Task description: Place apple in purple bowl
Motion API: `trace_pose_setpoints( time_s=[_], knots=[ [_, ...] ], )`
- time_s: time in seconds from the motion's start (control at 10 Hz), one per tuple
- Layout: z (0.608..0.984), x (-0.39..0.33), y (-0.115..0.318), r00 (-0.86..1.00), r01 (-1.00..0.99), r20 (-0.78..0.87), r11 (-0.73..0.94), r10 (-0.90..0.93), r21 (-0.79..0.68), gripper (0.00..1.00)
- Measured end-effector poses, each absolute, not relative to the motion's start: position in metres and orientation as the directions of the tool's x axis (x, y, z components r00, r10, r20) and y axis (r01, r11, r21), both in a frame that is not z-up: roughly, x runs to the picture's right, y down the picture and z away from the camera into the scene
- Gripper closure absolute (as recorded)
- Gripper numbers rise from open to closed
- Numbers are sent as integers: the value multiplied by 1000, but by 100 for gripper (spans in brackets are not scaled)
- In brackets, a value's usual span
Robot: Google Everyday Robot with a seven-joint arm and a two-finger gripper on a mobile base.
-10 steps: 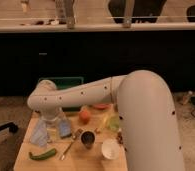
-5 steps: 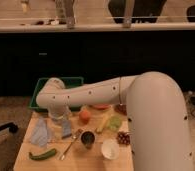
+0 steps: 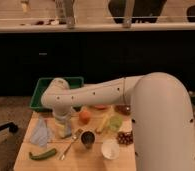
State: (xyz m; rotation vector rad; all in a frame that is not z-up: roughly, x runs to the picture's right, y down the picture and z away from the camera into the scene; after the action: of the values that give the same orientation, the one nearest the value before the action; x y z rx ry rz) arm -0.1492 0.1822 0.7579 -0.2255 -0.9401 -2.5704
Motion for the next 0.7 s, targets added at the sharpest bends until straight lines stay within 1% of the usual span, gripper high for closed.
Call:
trace_pose_setpoints(
  time_s=[0.3,0.7],
  knots=[
    [769,-141,172,-898,440,297,-687,-326,578,20],
    [796,-126,153,-881,472,333,-668,-335,575,20]
  ],
)
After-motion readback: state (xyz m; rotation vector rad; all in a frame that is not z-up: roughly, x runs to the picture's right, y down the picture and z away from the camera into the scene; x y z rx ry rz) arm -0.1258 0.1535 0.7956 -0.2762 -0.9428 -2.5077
